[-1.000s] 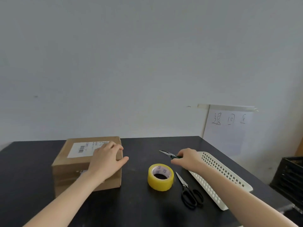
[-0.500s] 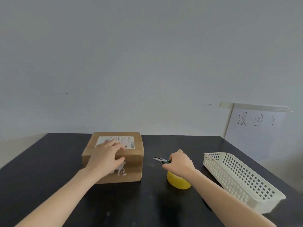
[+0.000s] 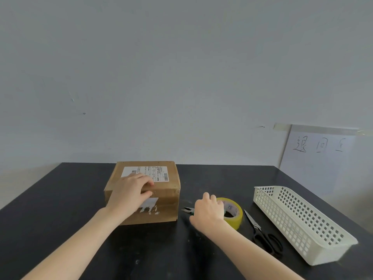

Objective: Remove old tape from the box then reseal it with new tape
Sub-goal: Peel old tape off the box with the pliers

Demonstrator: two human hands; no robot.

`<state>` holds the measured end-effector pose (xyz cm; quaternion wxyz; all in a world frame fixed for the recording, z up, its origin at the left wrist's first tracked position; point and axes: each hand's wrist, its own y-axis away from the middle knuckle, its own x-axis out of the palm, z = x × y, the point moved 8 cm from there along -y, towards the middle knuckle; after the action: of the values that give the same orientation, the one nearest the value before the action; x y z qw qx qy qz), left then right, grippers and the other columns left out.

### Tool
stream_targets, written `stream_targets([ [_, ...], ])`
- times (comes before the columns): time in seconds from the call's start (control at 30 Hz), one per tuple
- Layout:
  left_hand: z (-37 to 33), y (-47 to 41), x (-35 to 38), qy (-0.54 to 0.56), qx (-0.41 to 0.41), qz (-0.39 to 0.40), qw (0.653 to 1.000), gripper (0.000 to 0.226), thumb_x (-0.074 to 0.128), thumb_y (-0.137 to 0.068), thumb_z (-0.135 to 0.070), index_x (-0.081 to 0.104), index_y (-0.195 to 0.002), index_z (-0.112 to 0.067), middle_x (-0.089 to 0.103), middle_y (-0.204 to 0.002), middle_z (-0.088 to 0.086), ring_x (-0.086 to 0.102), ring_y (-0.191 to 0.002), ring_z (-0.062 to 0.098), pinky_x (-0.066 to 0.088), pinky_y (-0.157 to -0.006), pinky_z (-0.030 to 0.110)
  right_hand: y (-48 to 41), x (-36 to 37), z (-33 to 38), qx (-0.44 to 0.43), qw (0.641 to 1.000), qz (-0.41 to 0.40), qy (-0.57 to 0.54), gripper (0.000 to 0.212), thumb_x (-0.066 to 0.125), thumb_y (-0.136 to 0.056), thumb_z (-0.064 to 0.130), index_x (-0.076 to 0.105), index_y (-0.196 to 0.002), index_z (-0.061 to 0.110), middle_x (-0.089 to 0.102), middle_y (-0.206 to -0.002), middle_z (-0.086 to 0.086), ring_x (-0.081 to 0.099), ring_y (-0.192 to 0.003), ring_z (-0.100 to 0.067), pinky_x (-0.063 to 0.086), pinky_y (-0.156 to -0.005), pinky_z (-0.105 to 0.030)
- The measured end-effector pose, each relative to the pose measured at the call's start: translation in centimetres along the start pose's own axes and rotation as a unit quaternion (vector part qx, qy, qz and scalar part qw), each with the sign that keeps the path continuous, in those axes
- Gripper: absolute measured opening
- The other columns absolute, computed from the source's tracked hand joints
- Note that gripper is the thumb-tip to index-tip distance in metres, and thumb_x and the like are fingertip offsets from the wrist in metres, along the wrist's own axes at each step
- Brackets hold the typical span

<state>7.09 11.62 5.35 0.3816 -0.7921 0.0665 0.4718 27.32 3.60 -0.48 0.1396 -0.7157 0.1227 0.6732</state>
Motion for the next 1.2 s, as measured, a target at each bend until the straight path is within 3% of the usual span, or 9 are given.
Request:
stream_targets([
  [0.23, -0.6, 0.1, 0.3, 0.001, 0.017, -0.011, 1.0, 0.022, 0.068, -0.085, -0.027, 0.067, -0.107, -0.028, 0.066, -0.112, -0.01, 0.059, -0.105, 0.011, 0.048, -0.09, 0.028, 0.1, 1.9, 0.8, 0.024, 0.998, 0.047, -0.025, 0.05, 0.057, -0.092, 0.04, 0.053, -0.132, 0.011, 0.045, -0.132, -0.012, 0.044, -0.124, -0.032, 0.043, -0.097, -0.043],
  [0.43, -0.6, 0.0, 0.4, -0.011, 0.029, -0.008, 0.999, 0.022, 0.065, -0.087, -0.028, 0.066, -0.109, -0.029, 0.066, -0.112, -0.01, 0.058, -0.104, 0.011, 0.05, -0.091, 0.029, 0.0, 3.4, 1.0, 0.047, 0.994, 0.066, -0.071, 0.054, 0.059, -0.092, 0.043, 0.051, -0.134, 0.011, 0.044, -0.134, -0.01, 0.046, -0.122, -0.029, 0.051, -0.091, -0.04],
  [0.83, -1.3, 0.2, 0.7, -0.045, 0.038, -0.017, 0.998, 0.017, 0.067, -0.086, -0.019, 0.067, -0.102, -0.024, 0.065, -0.105, -0.005, 0.06, -0.1, 0.016, 0.051, -0.081, 0.026, 0.8, 4.0, 1.3, 0.05, 0.995, 0.034, -0.077, 0.043, 0.05, -0.097, 0.04, 0.055, -0.13, 0.013, 0.046, -0.13, -0.008, 0.047, -0.119, -0.026, 0.046, -0.091, -0.038],
  [1.2, -1.4, 0.8, 1.2, -0.056, 0.033, -0.038, 0.997, 0.019, 0.071, -0.081, -0.015, 0.065, -0.097, -0.02, 0.064, -0.1, 0.0, 0.061, -0.091, 0.02, 0.054, -0.068, 0.027, 1.3, 4.4, 1.3, 0.025, 0.997, -0.005, -0.072, 0.048, 0.043, -0.1, 0.045, 0.058, -0.13, 0.011, 0.046, -0.138, -0.01, 0.037, -0.131, -0.027, 0.039, -0.102, -0.039],
])
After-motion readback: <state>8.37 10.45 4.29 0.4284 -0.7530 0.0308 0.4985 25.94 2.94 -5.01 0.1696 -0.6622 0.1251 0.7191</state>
